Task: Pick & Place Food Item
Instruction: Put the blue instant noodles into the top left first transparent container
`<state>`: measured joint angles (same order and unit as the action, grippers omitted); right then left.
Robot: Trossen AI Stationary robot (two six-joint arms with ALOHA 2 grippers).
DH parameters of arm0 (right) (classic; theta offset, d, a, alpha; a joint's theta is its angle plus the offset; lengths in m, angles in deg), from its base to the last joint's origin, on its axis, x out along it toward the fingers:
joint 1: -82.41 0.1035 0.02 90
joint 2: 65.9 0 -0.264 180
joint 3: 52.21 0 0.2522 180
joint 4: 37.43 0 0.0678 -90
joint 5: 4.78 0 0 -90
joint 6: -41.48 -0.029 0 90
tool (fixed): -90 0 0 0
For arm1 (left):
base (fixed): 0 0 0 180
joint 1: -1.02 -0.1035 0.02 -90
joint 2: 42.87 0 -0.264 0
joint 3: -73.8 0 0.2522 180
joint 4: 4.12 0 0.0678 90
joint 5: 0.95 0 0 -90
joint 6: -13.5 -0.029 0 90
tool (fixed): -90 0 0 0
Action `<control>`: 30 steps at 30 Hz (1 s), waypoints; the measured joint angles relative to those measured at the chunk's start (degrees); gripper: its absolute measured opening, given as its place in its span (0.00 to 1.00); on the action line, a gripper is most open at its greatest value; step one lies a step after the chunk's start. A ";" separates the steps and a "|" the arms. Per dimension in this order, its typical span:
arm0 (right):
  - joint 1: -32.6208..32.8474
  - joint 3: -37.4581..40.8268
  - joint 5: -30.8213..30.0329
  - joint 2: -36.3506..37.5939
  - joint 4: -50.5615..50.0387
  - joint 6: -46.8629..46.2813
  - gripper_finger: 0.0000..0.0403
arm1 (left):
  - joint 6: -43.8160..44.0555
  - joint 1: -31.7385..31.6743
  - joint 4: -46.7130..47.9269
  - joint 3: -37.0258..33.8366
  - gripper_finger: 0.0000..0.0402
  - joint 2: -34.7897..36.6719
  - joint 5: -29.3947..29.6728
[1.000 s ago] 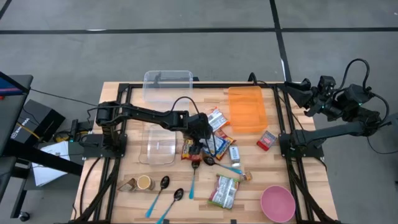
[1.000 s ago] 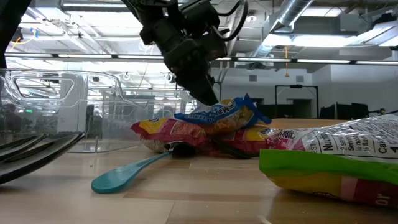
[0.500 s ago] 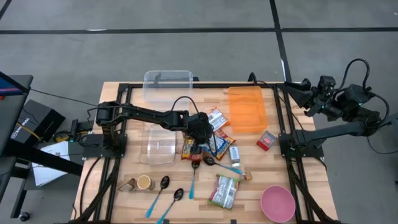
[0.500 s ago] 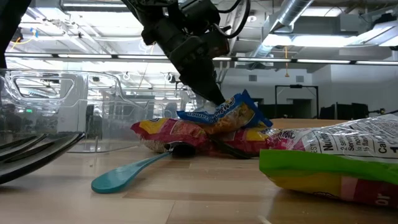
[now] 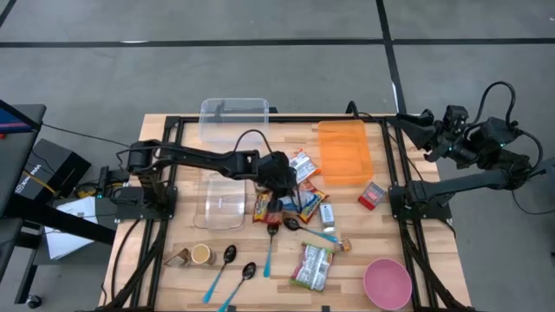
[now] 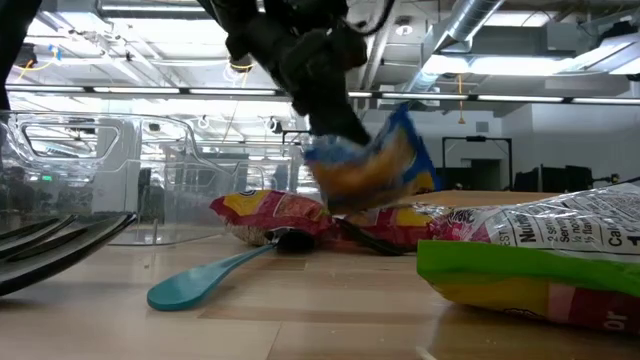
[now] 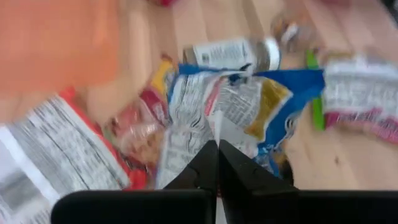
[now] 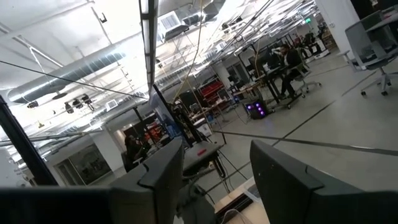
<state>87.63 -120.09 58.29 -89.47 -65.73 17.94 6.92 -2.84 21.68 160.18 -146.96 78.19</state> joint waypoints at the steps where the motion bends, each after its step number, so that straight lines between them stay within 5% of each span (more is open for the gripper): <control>1: 0.00 0.00 -0.02 0.00 -0.04 0.00 0.45 | 0.34 -0.02 0.11 0.00 0.00 0.62 0.10; 14: 0.01 0.00 -0.01 0.00 -0.02 -0.03 0.45 | 11.28 -0.02 -2.96 0.07 0.00 11.12 12.53; 30: 0.00 0.00 0.01 0.00 0.10 -1.12 0.45 | 29.43 -5.27 3.22 0.11 0.00 23.81 47.76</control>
<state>87.62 -120.09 58.31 -89.47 -65.63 16.81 36.35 -8.11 24.90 160.29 -123.15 125.95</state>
